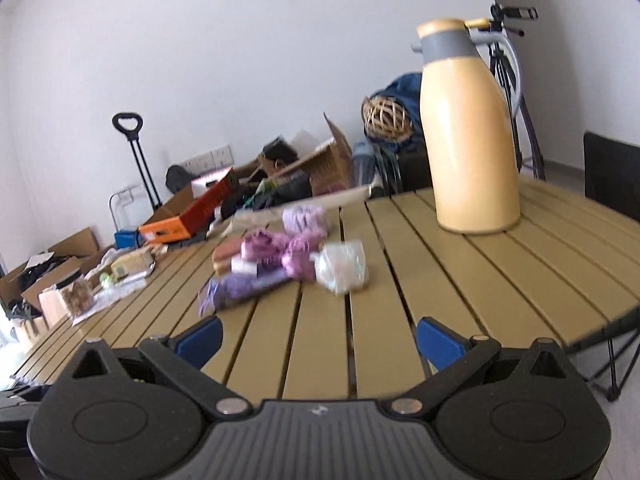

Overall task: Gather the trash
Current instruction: 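Raise both tools back toward the table, then close the right gripper on the clear plastic bag and lift it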

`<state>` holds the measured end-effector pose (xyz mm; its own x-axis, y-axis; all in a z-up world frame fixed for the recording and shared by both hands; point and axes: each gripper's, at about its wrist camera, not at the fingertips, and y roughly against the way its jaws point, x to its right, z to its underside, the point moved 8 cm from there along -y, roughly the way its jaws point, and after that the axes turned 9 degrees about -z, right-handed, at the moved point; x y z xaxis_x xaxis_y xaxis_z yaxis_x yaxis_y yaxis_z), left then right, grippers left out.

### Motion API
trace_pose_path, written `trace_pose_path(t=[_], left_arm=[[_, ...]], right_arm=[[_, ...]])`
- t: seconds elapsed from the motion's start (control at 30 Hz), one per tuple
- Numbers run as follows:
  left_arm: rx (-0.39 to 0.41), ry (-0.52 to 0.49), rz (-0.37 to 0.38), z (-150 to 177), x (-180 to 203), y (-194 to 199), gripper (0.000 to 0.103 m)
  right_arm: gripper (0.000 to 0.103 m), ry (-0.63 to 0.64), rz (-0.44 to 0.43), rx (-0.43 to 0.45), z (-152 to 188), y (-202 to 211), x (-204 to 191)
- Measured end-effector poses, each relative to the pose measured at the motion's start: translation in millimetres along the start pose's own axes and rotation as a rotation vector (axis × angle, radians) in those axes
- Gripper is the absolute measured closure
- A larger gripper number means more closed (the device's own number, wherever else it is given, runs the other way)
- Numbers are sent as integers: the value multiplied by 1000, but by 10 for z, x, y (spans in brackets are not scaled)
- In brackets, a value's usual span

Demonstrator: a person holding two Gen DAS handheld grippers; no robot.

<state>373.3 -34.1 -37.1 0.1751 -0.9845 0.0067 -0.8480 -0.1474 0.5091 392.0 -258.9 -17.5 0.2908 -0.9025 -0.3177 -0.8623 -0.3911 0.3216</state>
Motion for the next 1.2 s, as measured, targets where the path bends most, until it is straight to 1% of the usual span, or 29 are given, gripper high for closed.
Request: trace_pose_path(t=[0.13, 0.23, 0.3, 0.33, 0.4, 0.6, 0.8, 0.87, 0.97, 1.03, 1.07, 1.1, 1.2], left_arm=[[36, 12, -20, -219, -50, -145, 0], [34, 27, -27, -332, -98, -314, 0], [25, 43, -31, -389, -132, -424, 0], [18, 51, -33, -415, -149, -491, 0], [8, 58, -38, -463, -167, -610, 0], [-10, 61, -53, -567, -152, -886, 0], [-24, 74, -62, -632, -150, -1067, 0], [-29, 79, -69, -635, -154, -1113, 0], [-36, 81, -68, -642, -149, -1162, 0], [-36, 76, -72, -649, -132, -1182, 0], [-35, 73, -72, -651, -119, -1184, 0], [-33, 69, -72, -653, -106, -1182, 0], [-26, 58, -66, -671, -62, -1164, 0]], right_arm=[[0, 2, -2, 24, -156, -220, 26], [0, -11, -2, 35, -271, -423, 66], [0, -6, 21, 43, -315, -593, 101], [0, 5, 48, 39, -326, -693, 134], [0, 21, 92, 11, -324, -899, 208], [0, -34, 132, -56, -260, -1370, 379], [1, -43, 180, -100, -258, -1710, 478], [6, -42, 186, -118, -244, -1778, 488], [19, -38, 204, -140, -217, -1846, 498], [36, -52, 187, -148, -205, -1873, 484], [41, -61, 172, -149, -198, -1880, 473], [53, -72, 155, -153, -187, -1888, 459], [56, -82, 135, -149, -191, -1881, 430]])
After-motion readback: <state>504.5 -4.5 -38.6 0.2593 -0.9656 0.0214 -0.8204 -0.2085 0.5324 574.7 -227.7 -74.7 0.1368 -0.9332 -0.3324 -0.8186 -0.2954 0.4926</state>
